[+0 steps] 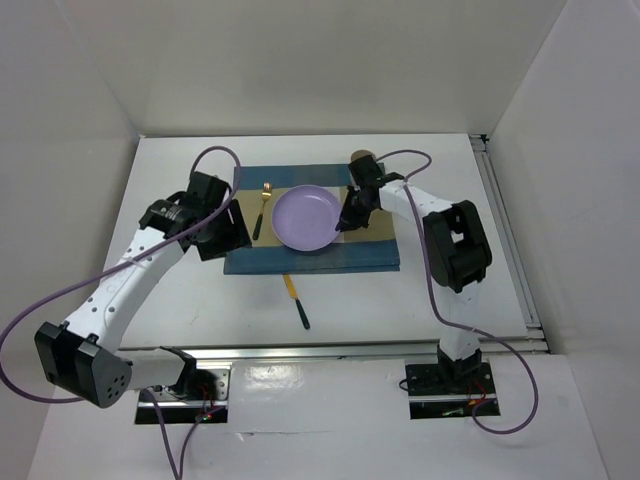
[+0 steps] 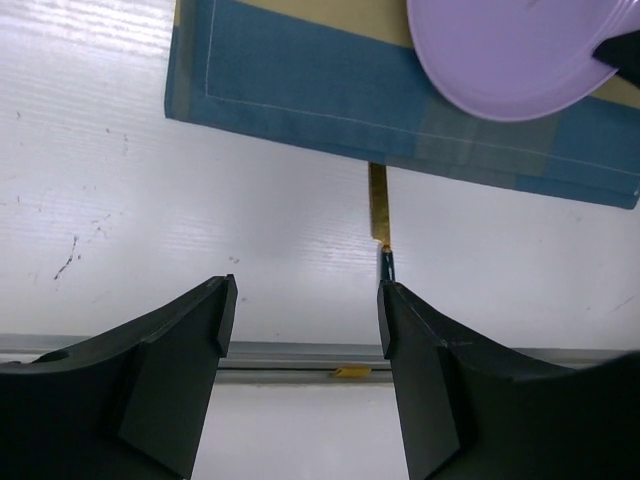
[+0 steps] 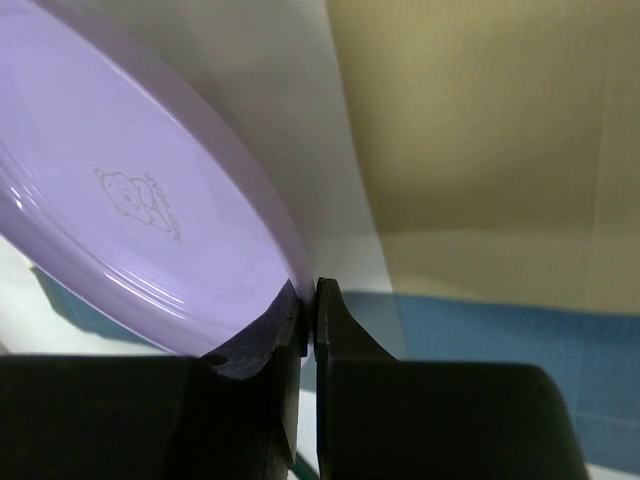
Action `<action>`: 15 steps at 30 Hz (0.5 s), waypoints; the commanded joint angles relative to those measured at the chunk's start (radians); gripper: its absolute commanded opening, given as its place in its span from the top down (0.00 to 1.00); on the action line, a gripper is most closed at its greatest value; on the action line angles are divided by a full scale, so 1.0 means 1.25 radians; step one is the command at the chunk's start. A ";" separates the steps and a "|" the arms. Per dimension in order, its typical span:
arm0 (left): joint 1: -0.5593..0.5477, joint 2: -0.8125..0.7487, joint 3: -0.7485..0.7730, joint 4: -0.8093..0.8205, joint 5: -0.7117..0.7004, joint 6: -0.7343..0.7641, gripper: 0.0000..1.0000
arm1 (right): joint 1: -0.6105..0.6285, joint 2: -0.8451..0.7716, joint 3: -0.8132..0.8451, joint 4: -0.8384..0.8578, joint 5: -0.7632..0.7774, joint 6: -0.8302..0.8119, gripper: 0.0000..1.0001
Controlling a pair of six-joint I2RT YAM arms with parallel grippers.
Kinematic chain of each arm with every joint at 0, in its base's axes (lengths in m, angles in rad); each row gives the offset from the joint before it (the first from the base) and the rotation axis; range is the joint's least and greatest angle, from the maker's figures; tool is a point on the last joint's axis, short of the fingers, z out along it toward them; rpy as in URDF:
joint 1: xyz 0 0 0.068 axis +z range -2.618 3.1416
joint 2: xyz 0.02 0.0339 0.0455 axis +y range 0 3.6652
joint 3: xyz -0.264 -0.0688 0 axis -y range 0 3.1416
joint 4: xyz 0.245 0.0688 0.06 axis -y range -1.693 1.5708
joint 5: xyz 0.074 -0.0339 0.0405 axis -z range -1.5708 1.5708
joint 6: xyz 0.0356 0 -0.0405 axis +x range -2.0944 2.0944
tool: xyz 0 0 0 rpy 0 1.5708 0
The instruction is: Set the dinner table for one person
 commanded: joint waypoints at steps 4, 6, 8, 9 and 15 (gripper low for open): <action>-0.012 -0.021 -0.055 -0.018 0.009 -0.022 0.23 | 0.003 0.064 0.117 0.007 0.045 0.013 0.69; -0.021 -0.028 -0.078 -0.018 0.009 -0.032 0.23 | 0.003 0.073 0.132 0.007 0.045 -0.006 0.43; -0.021 -0.028 -0.086 -0.018 0.009 -0.040 0.23 | 0.018 0.063 0.140 -0.002 0.045 -0.014 0.24; -0.021 -0.035 -0.086 -0.025 0.009 -0.040 0.23 | 0.035 0.052 0.140 -0.002 0.055 -0.027 0.20; -0.021 -0.035 -0.039 -0.057 -0.042 -0.040 0.22 | 0.148 -0.058 0.049 -0.019 0.153 -0.117 0.12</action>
